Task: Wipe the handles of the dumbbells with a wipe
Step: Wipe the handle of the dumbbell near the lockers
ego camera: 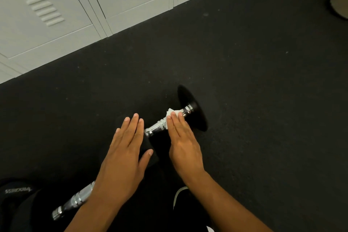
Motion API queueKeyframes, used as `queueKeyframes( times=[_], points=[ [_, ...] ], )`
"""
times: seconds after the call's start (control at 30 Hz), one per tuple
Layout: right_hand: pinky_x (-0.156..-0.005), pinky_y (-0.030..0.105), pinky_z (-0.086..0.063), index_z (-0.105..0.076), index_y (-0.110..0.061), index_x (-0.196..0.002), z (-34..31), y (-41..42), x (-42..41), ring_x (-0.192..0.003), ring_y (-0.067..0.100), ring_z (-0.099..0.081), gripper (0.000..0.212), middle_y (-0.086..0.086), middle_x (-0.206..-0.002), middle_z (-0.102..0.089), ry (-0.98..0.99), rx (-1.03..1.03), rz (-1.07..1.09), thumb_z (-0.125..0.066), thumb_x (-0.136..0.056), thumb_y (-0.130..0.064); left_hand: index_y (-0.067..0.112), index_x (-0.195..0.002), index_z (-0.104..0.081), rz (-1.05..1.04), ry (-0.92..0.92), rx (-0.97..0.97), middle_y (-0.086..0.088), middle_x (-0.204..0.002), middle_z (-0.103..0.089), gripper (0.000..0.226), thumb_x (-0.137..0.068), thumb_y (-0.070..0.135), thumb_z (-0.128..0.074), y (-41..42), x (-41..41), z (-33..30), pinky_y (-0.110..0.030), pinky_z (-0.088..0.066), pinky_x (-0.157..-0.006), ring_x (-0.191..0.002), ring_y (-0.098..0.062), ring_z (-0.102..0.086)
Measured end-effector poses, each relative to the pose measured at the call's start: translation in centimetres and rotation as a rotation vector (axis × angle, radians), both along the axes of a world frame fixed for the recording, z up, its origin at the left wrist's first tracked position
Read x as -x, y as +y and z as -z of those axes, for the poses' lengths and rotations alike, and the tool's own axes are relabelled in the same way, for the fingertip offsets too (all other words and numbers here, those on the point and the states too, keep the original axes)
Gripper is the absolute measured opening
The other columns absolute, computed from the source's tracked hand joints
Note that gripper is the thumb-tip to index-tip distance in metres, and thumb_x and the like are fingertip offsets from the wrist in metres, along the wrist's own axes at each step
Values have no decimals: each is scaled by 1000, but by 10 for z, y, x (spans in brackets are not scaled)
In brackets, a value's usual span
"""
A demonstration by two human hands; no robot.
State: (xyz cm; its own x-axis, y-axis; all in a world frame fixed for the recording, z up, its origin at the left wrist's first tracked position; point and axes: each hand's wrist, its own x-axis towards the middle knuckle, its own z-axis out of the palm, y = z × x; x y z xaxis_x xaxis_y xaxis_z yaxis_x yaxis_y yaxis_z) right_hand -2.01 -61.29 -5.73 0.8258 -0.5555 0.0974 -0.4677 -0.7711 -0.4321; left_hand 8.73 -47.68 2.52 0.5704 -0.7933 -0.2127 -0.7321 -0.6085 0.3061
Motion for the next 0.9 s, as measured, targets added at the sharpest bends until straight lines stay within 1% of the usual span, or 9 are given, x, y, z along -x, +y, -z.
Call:
queueKeyframes(
  times=[0.07, 0.13, 0.23, 0.33, 0.43, 0.5, 0.67, 0.8, 0.9],
  points=[
    [-121, 42, -34, -36, -8, -156, 2, -6, 8, -153, 23, -28, 79, 10, -162, -36, -3, -20, 11, -61, -83, 12, 21, -156, -2, -6, 8, 23, 5, -166, 5, 79, -95, 45, -48, 0, 1, 0, -33, -1, -122, -154, -11, 7],
    [-120, 44, -37, -33, -8, -157, 2, -14, 11, -154, 22, -25, 79, 9, -164, -33, 7, -47, 70, -55, -85, 13, 22, -156, -1, -13, 17, 33, 7, -167, 6, 79, -96, 45, -48, 0, 2, -1, -32, 0, -123, -154, -9, 8],
    [-123, 43, -33, -27, -10, -159, 0, -21, 3, -156, 21, -18, 75, 8, -166, -28, 33, -68, 98, -46, -88, 7, 25, -155, 2, -34, 37, 58, 9, -167, 9, 80, -96, 43, -49, -1, 1, 1, -30, 4, -122, -153, -7, 13],
    [-124, 43, -31, -30, -9, -158, -4, -15, -8, -156, 23, -18, 76, 8, -166, -30, 17, -69, 61, -53, -89, 11, 26, -155, 2, -36, 60, 84, 10, -167, 9, 80, -97, 40, -51, -1, 0, 2, -29, 6, -122, -153, -5, 15],
    [-122, 43, -31, -38, -7, -155, -4, -6, 0, -154, 26, -26, 74, 11, -162, -37, 13, -18, -79, -60, -86, 10, 26, -156, 1, -33, 62, 87, 10, -167, 8, 80, -97, 40, -51, 1, 0, 3, -30, 4, -123, -153, -4, 15],
    [-123, 42, -30, -39, -8, -154, -4, -16, 9, -153, 25, -28, 75, 9, -162, -38, 2, -4, -121, -59, -84, 12, 26, -156, 3, -32, 61, 81, 11, -167, 11, 80, -98, 40, -51, 1, 3, 4, -31, 5, -123, -152, -2, 18],
    [-121, 41, -35, -39, -7, -154, -6, -40, 8, -154, 23, -26, 75, 9, -162, -37, 27, -44, -4, -56, -85, 15, 27, -155, 8, -32, 55, 77, 12, -166, 16, 81, -100, 41, -48, 0, 2, 4, -29, 10, -122, -151, -3, 21],
    [-124, 38, -23, -35, -10, -156, -8, -18, 10, -155, 21, -22, 74, 6, -165, -32, 41, -17, -167, -59, -89, 10, 24, -157, 4, -25, 50, 66, 8, -168, 10, 79, -99, 41, -47, 0, 0, 1, -32, 6, -123, -154, -7, 15],
    [-124, 39, -25, -38, -10, -155, -9, -24, 13, -154, 23, -26, 74, 6, -163, -36, 21, -8, -215, -59, -88, 11, 21, -159, 1, -14, 47, 47, 5, -169, 8, 78, -99, 41, -45, -1, 0, -2, -32, 6, -123, -154, -9, 14]
  ],
)
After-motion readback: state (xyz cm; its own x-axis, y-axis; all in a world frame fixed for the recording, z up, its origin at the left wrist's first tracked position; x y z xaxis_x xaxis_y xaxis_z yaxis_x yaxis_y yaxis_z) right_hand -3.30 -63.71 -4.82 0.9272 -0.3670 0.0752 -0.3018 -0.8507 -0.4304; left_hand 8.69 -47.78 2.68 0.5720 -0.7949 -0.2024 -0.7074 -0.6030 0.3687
